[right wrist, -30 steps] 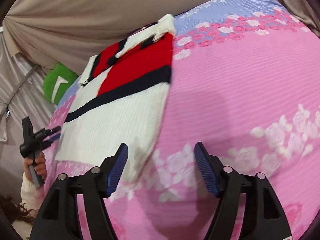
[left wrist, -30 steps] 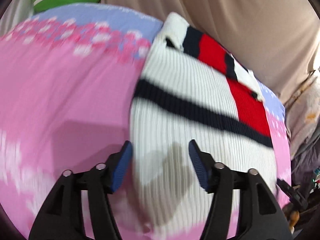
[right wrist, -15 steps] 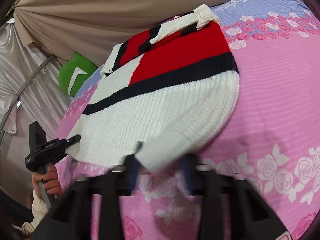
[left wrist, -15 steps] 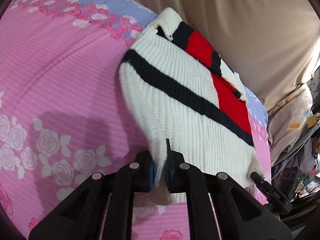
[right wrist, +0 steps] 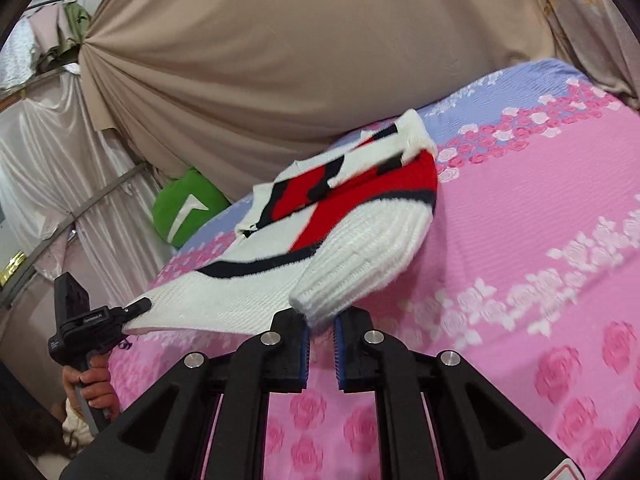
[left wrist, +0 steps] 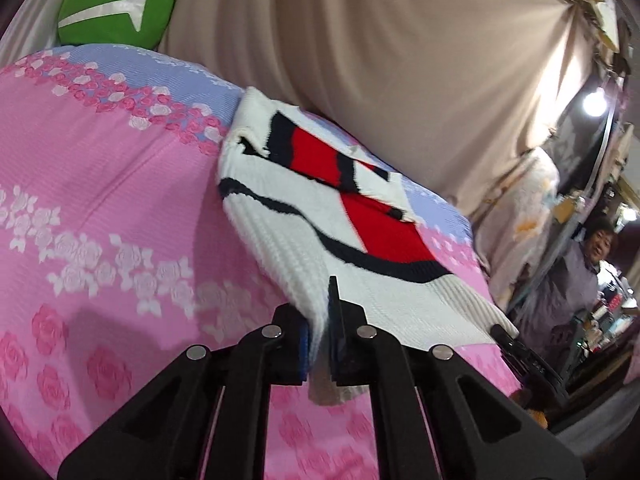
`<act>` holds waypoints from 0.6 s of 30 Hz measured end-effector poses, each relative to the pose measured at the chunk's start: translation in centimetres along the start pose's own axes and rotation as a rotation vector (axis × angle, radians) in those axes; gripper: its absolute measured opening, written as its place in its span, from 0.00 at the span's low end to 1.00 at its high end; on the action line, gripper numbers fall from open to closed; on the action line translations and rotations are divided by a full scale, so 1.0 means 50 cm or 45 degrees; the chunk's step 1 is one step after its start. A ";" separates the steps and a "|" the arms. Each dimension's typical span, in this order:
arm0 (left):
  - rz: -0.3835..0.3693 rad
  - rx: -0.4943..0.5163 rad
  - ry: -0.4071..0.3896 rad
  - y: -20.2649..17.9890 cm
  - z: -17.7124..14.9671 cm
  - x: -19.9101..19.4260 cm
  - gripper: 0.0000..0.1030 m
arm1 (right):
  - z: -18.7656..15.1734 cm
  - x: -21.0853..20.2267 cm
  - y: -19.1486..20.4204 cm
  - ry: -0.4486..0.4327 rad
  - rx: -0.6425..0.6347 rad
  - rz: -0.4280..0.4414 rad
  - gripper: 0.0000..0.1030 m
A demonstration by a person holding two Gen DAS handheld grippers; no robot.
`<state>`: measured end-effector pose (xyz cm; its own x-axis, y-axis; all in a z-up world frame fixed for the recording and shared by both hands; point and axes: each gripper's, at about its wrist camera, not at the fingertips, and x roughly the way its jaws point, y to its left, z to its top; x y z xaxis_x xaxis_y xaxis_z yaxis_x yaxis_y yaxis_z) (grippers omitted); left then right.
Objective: Fold small clothes
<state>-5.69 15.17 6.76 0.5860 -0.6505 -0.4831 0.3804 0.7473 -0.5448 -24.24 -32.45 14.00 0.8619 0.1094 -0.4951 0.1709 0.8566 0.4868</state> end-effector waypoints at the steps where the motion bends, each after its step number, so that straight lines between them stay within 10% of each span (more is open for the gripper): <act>1: -0.026 0.024 -0.018 -0.011 -0.014 -0.024 0.05 | -0.011 -0.026 0.008 -0.023 -0.023 0.035 0.09; 10: -0.286 0.281 -0.423 -0.123 -0.080 -0.274 0.05 | -0.032 -0.269 0.134 -0.322 -0.322 0.291 0.08; 18: -0.263 0.188 -0.401 -0.095 -0.017 -0.246 0.06 | 0.022 -0.259 0.136 -0.417 -0.281 0.322 0.09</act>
<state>-15.33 19.49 14.70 0.6683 -0.7328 -0.1278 0.5982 0.6316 -0.4933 -33.71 -28.59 24.50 0.9748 0.1940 -0.1098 -0.1391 0.9141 0.3809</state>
